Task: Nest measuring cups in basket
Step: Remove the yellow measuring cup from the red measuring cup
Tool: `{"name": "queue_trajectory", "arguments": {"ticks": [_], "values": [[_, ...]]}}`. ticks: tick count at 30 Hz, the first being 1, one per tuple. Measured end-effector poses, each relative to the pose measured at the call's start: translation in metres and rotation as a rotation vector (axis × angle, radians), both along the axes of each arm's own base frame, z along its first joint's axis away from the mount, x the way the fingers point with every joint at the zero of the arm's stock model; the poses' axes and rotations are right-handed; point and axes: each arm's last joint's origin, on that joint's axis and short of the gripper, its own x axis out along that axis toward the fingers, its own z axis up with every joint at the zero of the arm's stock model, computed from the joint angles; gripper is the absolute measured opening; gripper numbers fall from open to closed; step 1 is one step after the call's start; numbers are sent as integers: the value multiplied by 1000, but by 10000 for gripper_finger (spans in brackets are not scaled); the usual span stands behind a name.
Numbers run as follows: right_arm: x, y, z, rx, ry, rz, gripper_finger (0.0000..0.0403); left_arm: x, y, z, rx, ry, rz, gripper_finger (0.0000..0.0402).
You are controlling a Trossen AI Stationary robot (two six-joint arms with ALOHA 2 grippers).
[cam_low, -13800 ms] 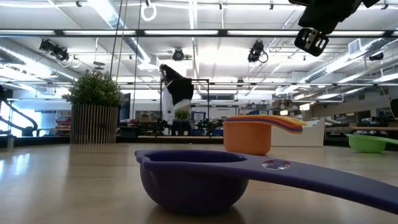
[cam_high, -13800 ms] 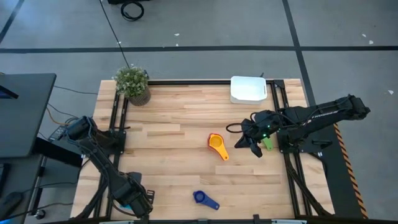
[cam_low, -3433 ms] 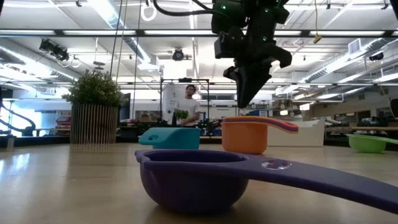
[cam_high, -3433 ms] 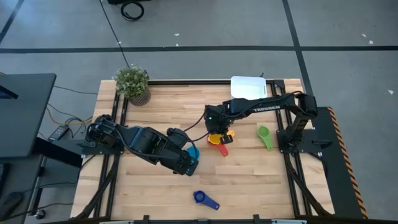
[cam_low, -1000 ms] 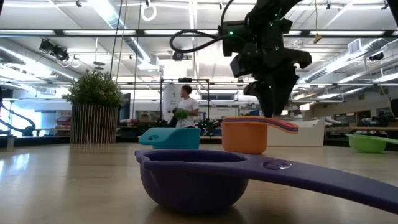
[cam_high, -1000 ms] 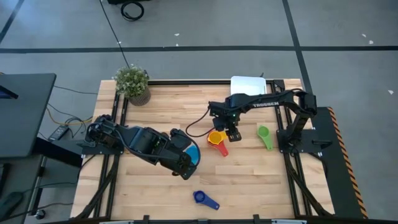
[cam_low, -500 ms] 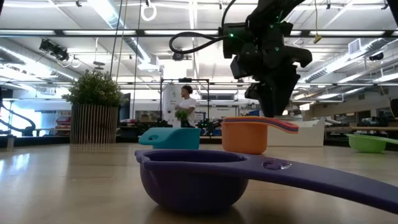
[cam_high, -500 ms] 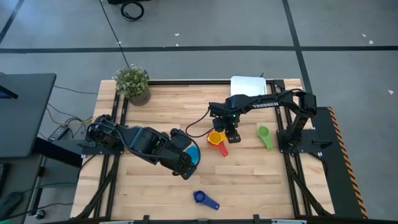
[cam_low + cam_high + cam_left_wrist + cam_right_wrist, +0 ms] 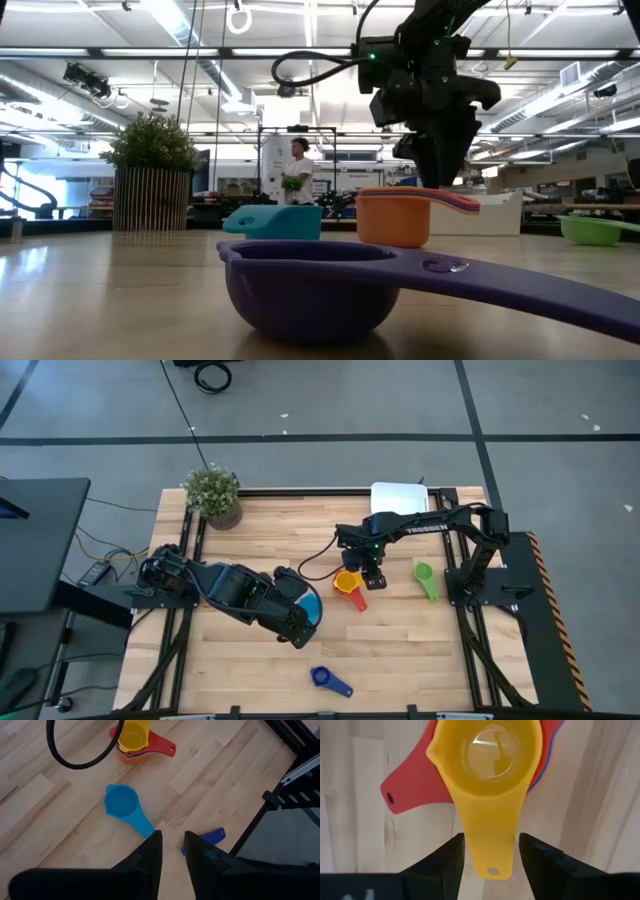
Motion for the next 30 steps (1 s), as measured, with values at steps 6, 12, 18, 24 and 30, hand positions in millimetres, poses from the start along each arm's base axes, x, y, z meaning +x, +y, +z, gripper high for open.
{"name": "queue_trajectory", "arguments": {"ticks": [6,12,18,24,30], "values": [[0,-1,0,2,3,-18,195,0,0,0,0,0,0,89],[0,-2,0,5,11,-59,195,0,0,0,0,0,0,89],[-1,0,0,5,37,-104,189,0,0,0,0,0,0,89],[-1,-1,0,3,33,-91,140,0,0,0,0,0,0,89],[-1,-1,0,2,32,-89,62,0,0,0,0,0,0,89]]}}
